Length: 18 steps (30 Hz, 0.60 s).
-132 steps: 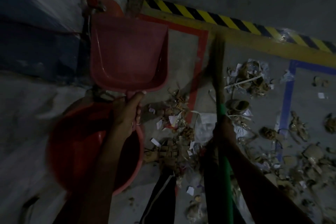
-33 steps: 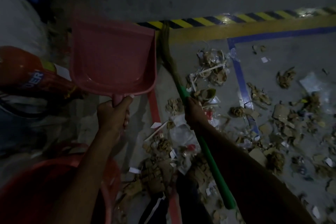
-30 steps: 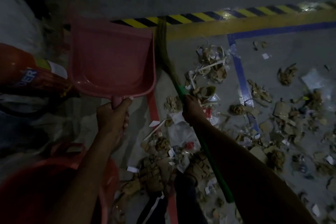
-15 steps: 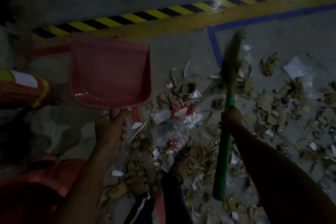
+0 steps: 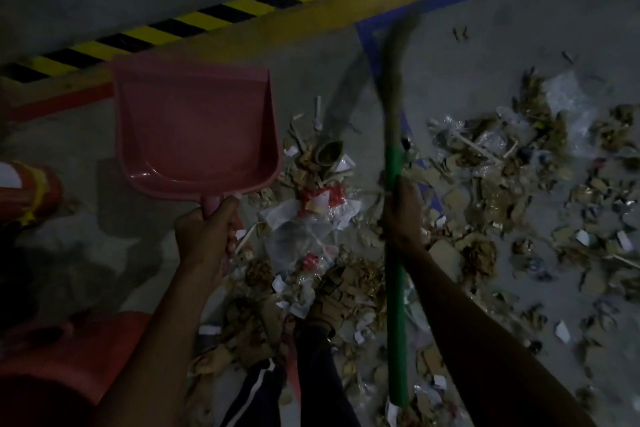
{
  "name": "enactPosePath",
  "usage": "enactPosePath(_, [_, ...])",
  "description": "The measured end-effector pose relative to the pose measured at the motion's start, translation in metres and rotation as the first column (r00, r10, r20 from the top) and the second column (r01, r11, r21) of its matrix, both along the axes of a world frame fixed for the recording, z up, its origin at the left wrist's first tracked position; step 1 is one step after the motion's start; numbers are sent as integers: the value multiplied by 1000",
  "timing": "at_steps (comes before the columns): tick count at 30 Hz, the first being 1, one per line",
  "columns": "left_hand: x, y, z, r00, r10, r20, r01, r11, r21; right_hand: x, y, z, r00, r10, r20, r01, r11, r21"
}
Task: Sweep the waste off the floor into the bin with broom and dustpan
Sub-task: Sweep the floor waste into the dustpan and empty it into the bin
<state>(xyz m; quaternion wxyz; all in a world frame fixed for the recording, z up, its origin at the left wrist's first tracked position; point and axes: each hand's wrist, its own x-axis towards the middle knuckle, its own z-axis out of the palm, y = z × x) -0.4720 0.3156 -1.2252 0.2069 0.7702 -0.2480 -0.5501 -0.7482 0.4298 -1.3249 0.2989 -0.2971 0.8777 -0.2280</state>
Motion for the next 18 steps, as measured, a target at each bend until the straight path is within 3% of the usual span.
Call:
enactPosePath(3, [-2, 10, -4, 1000, 2, 7, -2, 1000, 3, 39, -8, -3, 970, 202, 136, -201, 979, -16])
enactPosePath(7, [0, 21, -9, 999, 25, 25, -25, 1000, 5, 60, -3, -25, 894, 376, 243, -412, 904, 117])
enactPosePath(9, [1, 23, -9, 999, 33, 36, -34, 999, 23, 55, 8, -28, 909, 317, 270, -372, 910, 185])
enactPosePath(15, [6, 25, -13, 999, 24, 44, -26, 999, 45, 2, 50, -26, 961, 225, 158, -265, 913, 310])
enactPosePath(18, [8, 24, -13, 1000, 17, 18, -17, 999, 28, -20, 74, -24, 995, 81, 54, -96, 909, 406])
